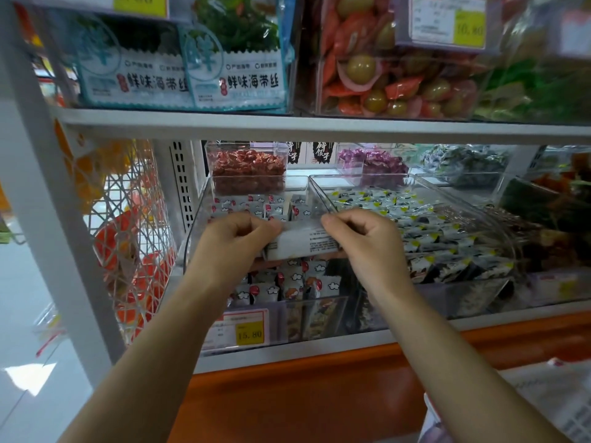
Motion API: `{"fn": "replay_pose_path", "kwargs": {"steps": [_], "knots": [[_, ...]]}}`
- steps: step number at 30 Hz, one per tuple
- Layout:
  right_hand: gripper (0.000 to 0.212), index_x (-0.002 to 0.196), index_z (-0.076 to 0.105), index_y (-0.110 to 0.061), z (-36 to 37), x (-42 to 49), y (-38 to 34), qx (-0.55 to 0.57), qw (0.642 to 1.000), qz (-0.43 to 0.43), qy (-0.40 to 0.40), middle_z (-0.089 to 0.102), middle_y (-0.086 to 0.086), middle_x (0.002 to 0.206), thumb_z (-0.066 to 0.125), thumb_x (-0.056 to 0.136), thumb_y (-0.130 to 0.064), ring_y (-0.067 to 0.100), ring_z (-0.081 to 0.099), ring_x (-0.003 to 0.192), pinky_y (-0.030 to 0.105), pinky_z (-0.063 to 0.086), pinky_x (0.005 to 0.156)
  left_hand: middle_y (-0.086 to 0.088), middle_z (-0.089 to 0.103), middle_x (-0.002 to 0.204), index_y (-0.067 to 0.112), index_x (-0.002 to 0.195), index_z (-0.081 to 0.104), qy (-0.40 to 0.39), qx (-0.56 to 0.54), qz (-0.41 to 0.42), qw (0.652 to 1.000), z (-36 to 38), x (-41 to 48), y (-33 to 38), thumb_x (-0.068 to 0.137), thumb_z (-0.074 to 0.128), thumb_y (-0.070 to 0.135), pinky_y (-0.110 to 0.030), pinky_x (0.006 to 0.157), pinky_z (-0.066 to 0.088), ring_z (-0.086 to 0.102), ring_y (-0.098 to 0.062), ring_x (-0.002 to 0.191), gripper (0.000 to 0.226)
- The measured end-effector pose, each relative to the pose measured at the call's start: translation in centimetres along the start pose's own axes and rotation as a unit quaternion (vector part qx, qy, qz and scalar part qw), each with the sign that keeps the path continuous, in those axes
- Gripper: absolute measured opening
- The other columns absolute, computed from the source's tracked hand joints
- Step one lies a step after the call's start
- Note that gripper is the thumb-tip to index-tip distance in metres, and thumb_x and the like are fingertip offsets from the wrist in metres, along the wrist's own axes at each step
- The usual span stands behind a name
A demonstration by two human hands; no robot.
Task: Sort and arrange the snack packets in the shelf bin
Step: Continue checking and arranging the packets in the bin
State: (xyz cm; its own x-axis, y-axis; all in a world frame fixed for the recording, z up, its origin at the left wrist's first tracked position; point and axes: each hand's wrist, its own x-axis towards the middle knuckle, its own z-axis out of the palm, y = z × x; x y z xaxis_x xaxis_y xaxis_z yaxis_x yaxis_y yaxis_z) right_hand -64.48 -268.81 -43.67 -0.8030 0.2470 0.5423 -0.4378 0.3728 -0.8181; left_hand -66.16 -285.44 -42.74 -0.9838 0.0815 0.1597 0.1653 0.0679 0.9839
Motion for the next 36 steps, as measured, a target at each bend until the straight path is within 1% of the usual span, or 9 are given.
{"fn": "replay_pose_path", "kwargs": {"steps": [6,8,10,13,16,21,25,30,36], "knots": [[0.016,0.074,0.071,-0.019,-0.3,0.2,0.4,0.027,0.999,0.029,0.01,0.069,0.01,0.074,0.063,0.087,-0.023,0.031,0.066,0.074,0.052,0.055,0.07,0.008,0.069,0.088,0.028,0.099,0.064,-0.044,0.113,0.081,0.989,0.0,-0.2,-0.1,0.078,0.072,0.027,-0.011,0.065,0.052,0.066,-0.004,0.078,0.022],[0.007,0.084,0.071,-0.023,-0.7,0.4,0.5,0.102,0.993,0.056,-0.033,0.072,0.0,0.078,0.065,0.085,-0.02,0.025,0.07,0.077,0.037,0.06,0.069,0.007,0.07,0.085,0.028,0.099,0.064,-0.025,0.113,0.1,0.988,0.1,-0.1,-0.3,0.082,0.068,0.023,-0.012,0.065,0.053,0.066,-0.003,0.075,0.018],[0.024,0.1,0.066,-0.028,-1.2,0.6,0.5,0.14,0.984,0.062,-0.091,0.073,-0.003,0.088,0.069,0.081,-0.013,0.017,0.071,0.079,0.024,0.057,0.069,0.003,0.071,0.082,0.021,0.095,0.067,-0.007,0.07,0.097,0.993,0.3,0.2,-0.3,0.086,0.063,0.02,-0.016,0.067,0.055,0.068,-0.007,0.075,0.01],[0.031,0.102,0.062,-0.03,-1.7,1.1,0.2,0.081,0.991,0.013,-0.103,0.071,-0.003,0.089,0.069,0.08,-0.009,0.009,0.07,0.072,0.015,0.053,0.064,-0.001,0.071,0.09,0.012,0.104,0.067,-0.001,0.027,0.095,0.995,0.7,0.8,-0.4,0.09,0.057,0.021,-0.02,0.072,0.056,0.069,-0.009,0.08,0.019],[0.014,0.089,0.065,-0.025,-1.7,2.3,0.3,0.04,0.999,0.006,-0.021,0.07,-0.005,0.079,0.068,0.082,-0.014,0.008,0.067,0.066,0.016,0.052,0.058,0.002,0.058,0.125,0.017,0.139,0.041,0.001,0.159,0.113,0.981,1.1,1.8,-1.1,0.092,0.05,0.039,-0.027,0.087,0.046,0.056,-0.01,0.107,0.053],[0.02,0.1,0.066,-0.013,-0.9,6.0,1.5,-0.139,0.988,-0.059,0.017,0.063,-0.007,0.09,0.071,0.081,-0.018,0.01,0.057,0.083,0.015,0.042,0.073,-0.004,0.024,0.154,0.018,0.148,0.022,-0.078,0.443,0.124,0.884,1.4,3.3,-2.4,0.095,0.038,0.046,-0.041,0.115,0.021,0.022,-0.021,0.141,0.061],[0.022,0.1,0.067,-0.007,0.4,8.9,2.2,-0.343,0.929,-0.103,-0.097,0.066,0.007,0.102,0.069,0.082,-0.019,0.019,0.056,0.091,0.027,0.042,0.075,0.003,0.014,0.157,0.022,0.147,0.023,-0.129,0.551,0.126,0.815,1.9,4.0,-3.5,0.099,0.021,0.045,-0.044,0.115,-0.001,0.002,-0.013,0.145,0.054],[0.038,0.108,0.066,-0.015,1.9,10.3,2.4,-0.522,0.809,-0.133,-0.236,0.06,0.012,0.106,0.071,0.078,-0.038,0.028,0.046,0.11,0.033,0.036,0.079,0.004,0.013,0.158,0.023,0.148,0.022,-0.148,0.574,0.118,0.797,1.9,4.5,-4.3,0.099,0.016,0.045,-0.047,0.114,-0.004,0.003,-0.013,0.145,0.054],[0.028,0.1,0.064,-0.023,2.7,12.3,1.7,-0.547,0.74,-0.1,-0.379,0.06,-0.001,0.097,0.069,0.079,-0.04,0.021,0.045,0.106,0.032,0.029,0.079,0.005,0.013,0.157,0.023,0.147,0.023,-0.151,0.558,0.115,0.807,1.9,4.4,-4.2,0.099,0.018,0.045,-0.046,0.114,-0.005,0.002,-0.012,0.145,0.053]]}}
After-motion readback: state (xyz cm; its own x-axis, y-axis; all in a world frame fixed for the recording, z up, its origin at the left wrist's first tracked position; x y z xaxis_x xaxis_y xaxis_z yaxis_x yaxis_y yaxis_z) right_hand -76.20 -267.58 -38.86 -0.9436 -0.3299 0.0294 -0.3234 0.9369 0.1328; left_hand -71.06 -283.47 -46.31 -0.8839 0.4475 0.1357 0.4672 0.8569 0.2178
